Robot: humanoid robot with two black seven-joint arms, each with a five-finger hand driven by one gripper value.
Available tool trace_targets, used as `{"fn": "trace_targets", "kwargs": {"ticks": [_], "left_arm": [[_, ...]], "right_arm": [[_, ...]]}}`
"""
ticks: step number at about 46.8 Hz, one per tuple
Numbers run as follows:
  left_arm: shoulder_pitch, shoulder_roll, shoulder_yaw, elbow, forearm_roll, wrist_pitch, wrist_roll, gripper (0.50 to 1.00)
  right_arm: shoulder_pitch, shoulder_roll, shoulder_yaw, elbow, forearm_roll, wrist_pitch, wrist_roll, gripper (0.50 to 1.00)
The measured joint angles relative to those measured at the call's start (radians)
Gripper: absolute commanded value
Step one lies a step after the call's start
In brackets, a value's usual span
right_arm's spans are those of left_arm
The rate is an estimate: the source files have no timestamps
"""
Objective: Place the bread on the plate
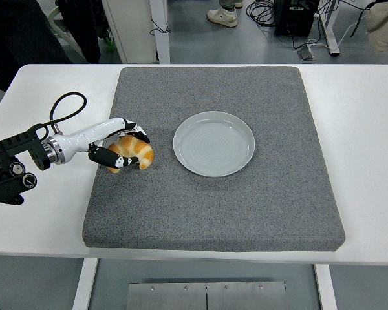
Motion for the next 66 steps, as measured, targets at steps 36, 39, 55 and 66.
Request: {"fn": "trace_targets", "kwargs": {"ticks": [36,39,55,66], "left_arm": [[-0.235,0.099,0.0,0.052,-0.004,-0.036,-0.029,0.5],[-0.271,0.104,0.0,0.055,-0.004,-0.056,-0.028,0.5],[-0.375,0.087,-0.001,0.101,-0.034,-0.1,-0.02,0.5],[-0.409,-0.038,0.001,0.19,-0.036,-0.109,-0.019,0.5]], "right_arm": [[-0.002,0.0,0.0,0.0,0.0,0.0,0.0,1.0],[-0.002,0.0,0.0,0.0,0.0,0.0,0.0,1.0],[-0.002,0.0,0.0,0.0,0.0,0.0,0.0,1.0],[-0.002,0.0,0.0,0.0,0.0,0.0,0.0,1.0]]}}
